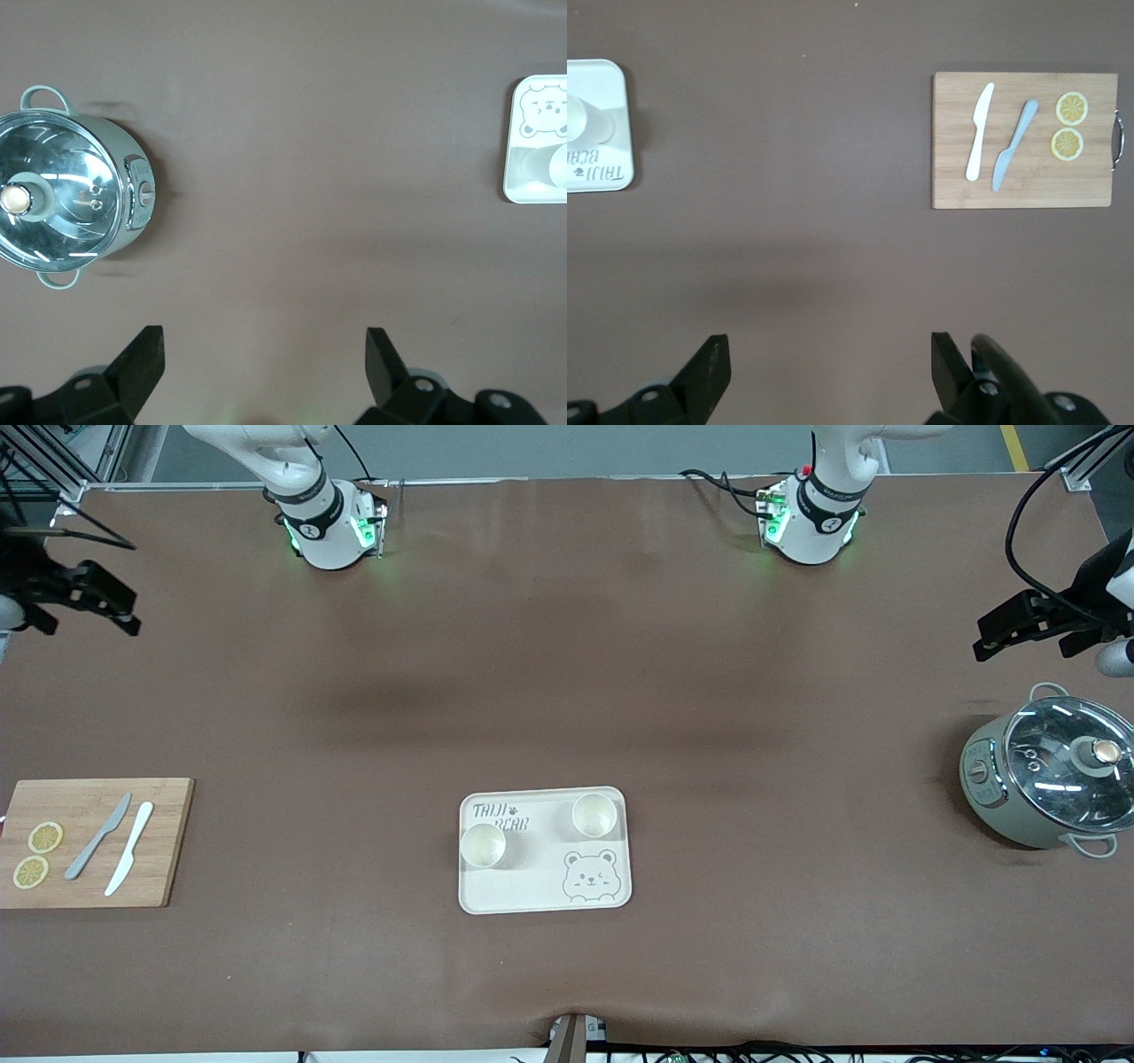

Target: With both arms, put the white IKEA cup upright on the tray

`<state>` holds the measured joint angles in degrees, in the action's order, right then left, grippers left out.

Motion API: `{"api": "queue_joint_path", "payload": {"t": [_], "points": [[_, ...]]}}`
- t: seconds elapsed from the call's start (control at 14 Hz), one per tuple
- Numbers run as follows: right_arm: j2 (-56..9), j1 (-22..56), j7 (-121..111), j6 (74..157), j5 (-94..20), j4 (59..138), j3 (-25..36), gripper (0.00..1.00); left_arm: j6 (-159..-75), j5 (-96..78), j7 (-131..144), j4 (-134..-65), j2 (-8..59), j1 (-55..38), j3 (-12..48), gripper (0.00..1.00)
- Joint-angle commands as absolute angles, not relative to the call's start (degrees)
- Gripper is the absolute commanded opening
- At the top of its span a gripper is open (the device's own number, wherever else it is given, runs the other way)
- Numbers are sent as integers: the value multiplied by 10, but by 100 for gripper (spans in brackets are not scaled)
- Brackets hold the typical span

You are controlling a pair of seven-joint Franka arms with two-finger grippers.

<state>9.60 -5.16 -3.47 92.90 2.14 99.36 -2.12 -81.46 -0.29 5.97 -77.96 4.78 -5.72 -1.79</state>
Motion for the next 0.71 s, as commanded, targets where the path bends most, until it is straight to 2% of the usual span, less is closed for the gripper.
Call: {"api": "queue_joint_path", "payload": {"t": [0.0, 0.64], "points": [[83, -61, -38, 935, 18, 987, -29, 100, -813, 0, 49, -787, 37, -56, -14, 100], [69, -75, -38, 935, 1, 981, -29, 100, -814, 2, 49, -787, 40, -53, -7, 100]]}}
